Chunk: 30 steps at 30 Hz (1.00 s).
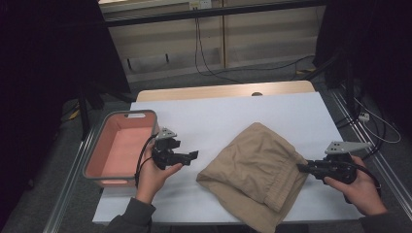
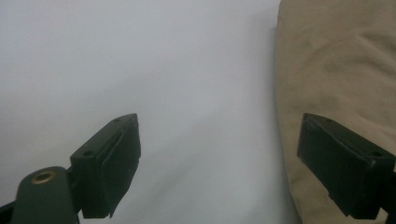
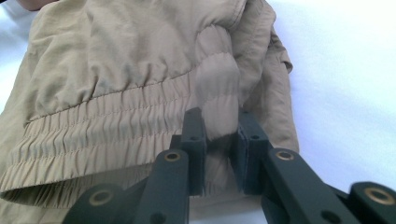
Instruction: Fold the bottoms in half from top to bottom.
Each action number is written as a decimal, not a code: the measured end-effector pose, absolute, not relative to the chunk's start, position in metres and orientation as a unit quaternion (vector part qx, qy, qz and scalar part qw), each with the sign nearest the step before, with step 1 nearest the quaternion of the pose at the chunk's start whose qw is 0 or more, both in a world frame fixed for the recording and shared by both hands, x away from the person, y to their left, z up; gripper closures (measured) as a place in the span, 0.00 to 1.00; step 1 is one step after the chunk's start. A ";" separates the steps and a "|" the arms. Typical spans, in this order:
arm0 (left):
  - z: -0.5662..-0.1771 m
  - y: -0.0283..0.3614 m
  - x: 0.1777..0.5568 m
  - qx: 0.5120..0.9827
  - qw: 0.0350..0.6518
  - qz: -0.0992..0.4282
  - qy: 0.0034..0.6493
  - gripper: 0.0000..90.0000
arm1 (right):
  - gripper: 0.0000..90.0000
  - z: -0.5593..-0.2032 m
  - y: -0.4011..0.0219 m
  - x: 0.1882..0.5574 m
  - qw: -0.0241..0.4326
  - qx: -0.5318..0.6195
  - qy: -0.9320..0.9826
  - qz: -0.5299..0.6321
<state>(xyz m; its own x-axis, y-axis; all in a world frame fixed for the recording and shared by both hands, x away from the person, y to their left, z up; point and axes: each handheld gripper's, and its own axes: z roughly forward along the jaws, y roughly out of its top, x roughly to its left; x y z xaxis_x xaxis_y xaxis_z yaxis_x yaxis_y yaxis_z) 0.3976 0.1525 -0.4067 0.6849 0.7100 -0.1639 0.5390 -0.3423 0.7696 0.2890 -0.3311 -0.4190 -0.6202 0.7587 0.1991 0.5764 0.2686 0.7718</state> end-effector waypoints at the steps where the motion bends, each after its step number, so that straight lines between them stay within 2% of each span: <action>1: -0.407 0.152 0.397 0.812 0.427 0.100 0.385 0.15 | 0.85 -0.420 -0.332 0.289 0.104 0.425 0.788 0.433; 20: -0.405 0.151 0.397 0.810 0.431 0.097 0.385 0.15 | 0.83 -0.425 -0.336 0.290 0.095 0.428 0.797 0.415; 25: -0.405 0.150 0.397 0.808 0.433 0.095 0.387 0.14 | 0.76 -0.426 -0.332 0.291 0.116 0.416 0.803 0.411; 30: -0.406 0.149 0.397 0.808 0.434 0.089 0.387 0.14 | 0.53 -0.424 -0.325 0.294 0.140 0.408 0.806 0.405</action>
